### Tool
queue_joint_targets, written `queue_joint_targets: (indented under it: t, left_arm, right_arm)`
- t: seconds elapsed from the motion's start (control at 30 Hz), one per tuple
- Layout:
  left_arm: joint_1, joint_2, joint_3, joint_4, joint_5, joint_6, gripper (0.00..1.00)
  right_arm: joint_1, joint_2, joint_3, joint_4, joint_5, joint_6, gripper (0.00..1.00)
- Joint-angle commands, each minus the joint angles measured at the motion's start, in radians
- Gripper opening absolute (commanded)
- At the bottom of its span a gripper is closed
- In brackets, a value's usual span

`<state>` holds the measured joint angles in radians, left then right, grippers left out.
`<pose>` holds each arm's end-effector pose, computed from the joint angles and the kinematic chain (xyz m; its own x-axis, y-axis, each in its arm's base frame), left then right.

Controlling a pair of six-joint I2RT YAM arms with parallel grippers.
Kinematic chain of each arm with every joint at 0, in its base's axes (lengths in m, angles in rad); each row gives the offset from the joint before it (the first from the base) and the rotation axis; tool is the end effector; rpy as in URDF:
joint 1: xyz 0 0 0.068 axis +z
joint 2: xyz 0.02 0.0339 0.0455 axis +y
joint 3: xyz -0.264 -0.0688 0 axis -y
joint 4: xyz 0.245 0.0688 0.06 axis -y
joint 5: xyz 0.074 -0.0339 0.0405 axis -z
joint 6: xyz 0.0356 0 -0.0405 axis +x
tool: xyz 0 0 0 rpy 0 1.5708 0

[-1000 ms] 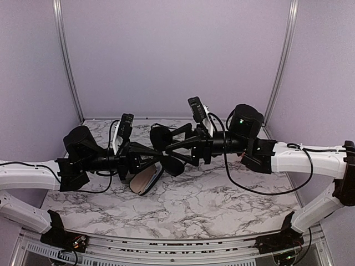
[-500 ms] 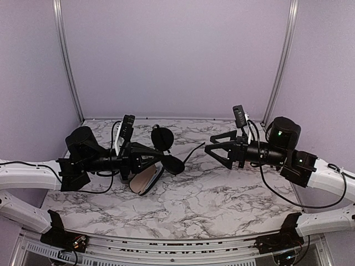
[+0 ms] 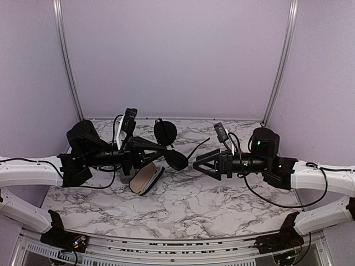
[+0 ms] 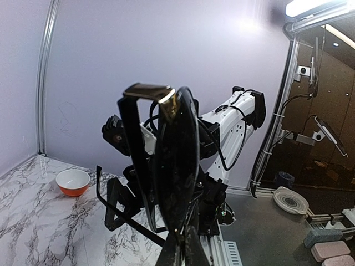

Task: Organize the sunglasses
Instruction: Pass from the left arm to the right

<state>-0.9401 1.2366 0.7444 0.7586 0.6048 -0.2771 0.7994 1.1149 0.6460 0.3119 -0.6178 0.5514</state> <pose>0.1472 -0.2359 0.3272 -0.1209 -0.2160 -0.9689 0.9926 -0.0177 -0.1199 0.1603 0.1945 0.2772 -0.6080 -0.0127 -0.7939 -0.7804 0.1934 0.5946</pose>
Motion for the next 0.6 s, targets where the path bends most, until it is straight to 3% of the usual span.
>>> queue_joint_targets:
  t: [0.0, 0.27, 0.57]
  left_arm:
    - [-0.004, 0.012, 0.024, 0.01, 0.026, -0.015, 0.0]
    - [-0.008, 0.023, 0.025, 0.011, 0.033, -0.027, 0.0]
    - [-0.009, 0.044, 0.027, 0.011, 0.024, -0.032, 0.0]
  right_arm:
    - [0.003, 0.039, 0.074, 0.145, -0.054, 0.032, 1.0]
    - [0.003, 0.136, 0.145, 0.321, -0.124, 0.057, 1.0]
    - [0.006, 0.224, 0.205, 0.399, -0.235, 0.08, 1.0]
